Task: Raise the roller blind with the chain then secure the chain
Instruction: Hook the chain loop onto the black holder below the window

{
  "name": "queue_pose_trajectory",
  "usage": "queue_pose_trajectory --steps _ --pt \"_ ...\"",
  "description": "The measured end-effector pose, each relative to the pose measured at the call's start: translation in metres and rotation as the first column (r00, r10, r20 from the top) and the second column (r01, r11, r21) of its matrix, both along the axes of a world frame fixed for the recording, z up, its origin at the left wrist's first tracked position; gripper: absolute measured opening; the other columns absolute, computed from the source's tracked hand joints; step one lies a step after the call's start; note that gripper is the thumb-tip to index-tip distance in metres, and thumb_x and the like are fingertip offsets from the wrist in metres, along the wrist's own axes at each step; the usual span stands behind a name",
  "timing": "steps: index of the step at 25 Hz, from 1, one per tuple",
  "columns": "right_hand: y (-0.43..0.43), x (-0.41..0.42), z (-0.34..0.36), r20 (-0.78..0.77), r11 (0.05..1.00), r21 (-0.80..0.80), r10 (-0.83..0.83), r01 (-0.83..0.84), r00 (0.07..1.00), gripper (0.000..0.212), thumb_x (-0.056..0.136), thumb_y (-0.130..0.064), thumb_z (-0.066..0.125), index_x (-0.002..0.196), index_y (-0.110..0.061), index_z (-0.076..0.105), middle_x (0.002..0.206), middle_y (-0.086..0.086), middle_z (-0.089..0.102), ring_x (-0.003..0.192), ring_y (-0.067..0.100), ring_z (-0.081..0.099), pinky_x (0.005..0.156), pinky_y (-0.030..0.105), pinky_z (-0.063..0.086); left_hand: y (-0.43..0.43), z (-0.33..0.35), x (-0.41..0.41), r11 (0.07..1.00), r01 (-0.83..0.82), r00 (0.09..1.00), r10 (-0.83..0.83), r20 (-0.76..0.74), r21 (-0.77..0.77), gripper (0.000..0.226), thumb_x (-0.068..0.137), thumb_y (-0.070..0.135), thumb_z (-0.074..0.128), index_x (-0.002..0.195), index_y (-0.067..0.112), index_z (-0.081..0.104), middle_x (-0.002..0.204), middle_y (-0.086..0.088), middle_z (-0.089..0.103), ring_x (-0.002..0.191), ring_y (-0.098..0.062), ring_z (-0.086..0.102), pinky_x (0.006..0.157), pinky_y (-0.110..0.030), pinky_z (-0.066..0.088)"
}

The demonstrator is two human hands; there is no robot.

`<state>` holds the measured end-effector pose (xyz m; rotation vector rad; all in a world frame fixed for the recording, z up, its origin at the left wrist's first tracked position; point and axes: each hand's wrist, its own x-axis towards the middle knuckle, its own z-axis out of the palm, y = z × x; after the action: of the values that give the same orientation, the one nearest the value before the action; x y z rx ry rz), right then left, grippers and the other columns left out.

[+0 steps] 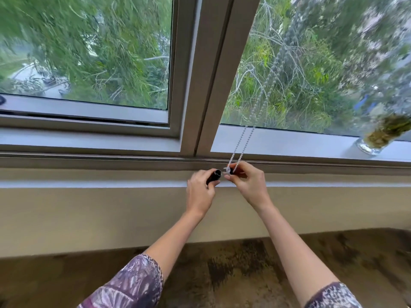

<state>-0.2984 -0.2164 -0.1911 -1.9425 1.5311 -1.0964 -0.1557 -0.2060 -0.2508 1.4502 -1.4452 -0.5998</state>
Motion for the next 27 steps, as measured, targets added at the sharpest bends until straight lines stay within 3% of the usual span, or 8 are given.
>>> queue_pose_trajectory --steps 9,17,27 --pt "0.007 0.041 -0.002 -0.002 0.995 0.022 0.098 -0.098 0.995 0.018 0.076 -0.011 0.078 0.091 -0.005 0.07 0.085 0.006 0.071 0.08 0.018 0.067 0.077 0.029 0.055 0.02 0.013 0.051 0.999 -0.003 0.986 0.008 0.169 -0.034 0.033 0.082 0.007 0.064 0.111 0.022 0.068 0.1 0.001 0.067 0.094 -0.021 0.059 0.081 -0.042 0.05" --pt "0.026 0.071 -0.005 0.048 0.987 0.004 0.161 -0.162 0.986 0.019 0.074 -0.007 0.078 0.089 -0.016 0.07 0.083 -0.003 0.07 0.078 0.008 0.065 0.074 0.012 0.05 0.039 0.02 0.086 0.997 0.08 0.963 -0.081 0.259 0.012 0.034 0.085 0.011 0.062 0.117 0.021 0.066 0.107 0.003 0.066 0.101 -0.02 0.06 0.082 -0.038 0.051" --pt "0.045 0.117 -0.011 0.066 0.986 -0.016 0.168 -0.168 0.984 0.018 0.074 -0.011 0.078 0.088 -0.018 0.069 0.084 -0.003 0.07 0.076 0.006 0.064 0.066 0.007 0.047 0.058 0.031 0.138 0.997 0.077 0.934 -0.078 0.349 0.019 0.029 0.084 0.015 0.065 0.111 0.023 0.068 0.104 0.003 0.067 0.1 -0.022 0.059 0.083 -0.04 0.048"
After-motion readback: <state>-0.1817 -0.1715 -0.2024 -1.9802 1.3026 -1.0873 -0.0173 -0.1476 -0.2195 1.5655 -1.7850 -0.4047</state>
